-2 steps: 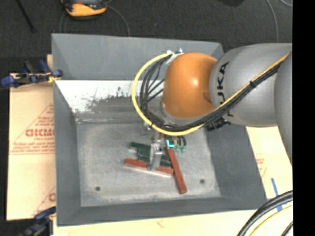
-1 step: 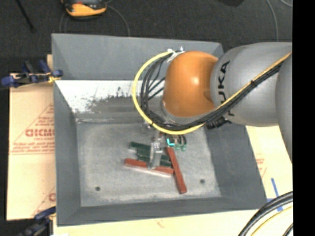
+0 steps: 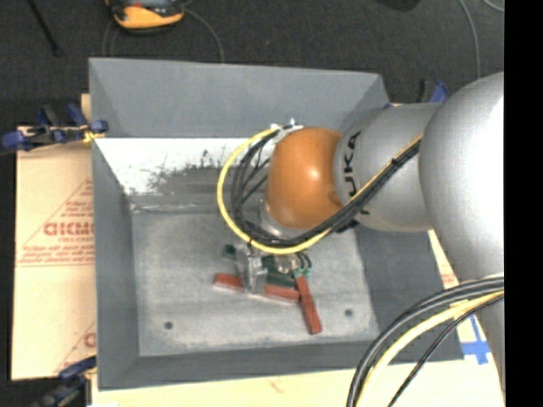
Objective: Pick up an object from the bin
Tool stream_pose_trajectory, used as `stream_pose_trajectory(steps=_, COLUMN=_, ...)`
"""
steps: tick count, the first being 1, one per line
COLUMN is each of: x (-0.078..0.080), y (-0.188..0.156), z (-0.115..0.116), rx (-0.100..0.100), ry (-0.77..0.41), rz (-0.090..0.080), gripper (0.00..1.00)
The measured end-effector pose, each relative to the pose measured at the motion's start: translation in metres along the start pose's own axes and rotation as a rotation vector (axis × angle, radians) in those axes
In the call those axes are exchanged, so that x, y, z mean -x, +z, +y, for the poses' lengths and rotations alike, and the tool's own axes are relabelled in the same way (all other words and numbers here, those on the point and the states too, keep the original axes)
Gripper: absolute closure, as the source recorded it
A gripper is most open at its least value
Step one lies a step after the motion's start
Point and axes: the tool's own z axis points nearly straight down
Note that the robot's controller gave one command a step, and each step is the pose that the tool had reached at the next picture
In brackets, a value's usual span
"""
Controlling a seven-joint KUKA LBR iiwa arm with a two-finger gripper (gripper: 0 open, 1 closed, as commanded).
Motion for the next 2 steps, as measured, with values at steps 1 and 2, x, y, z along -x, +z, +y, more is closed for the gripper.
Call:
stream_pose_trajectory(steps=1, x=-0.0038, y=0.0080, z=0.0000, rx=0.000, ry=0.002, rz=0.004, gripper=0.00)
stream_pose_trajectory(steps=2, x=-0.0023, y=0.0038, z=0.0001, rx=0.001, ry=0.003, rz=0.003, gripper=1.00)
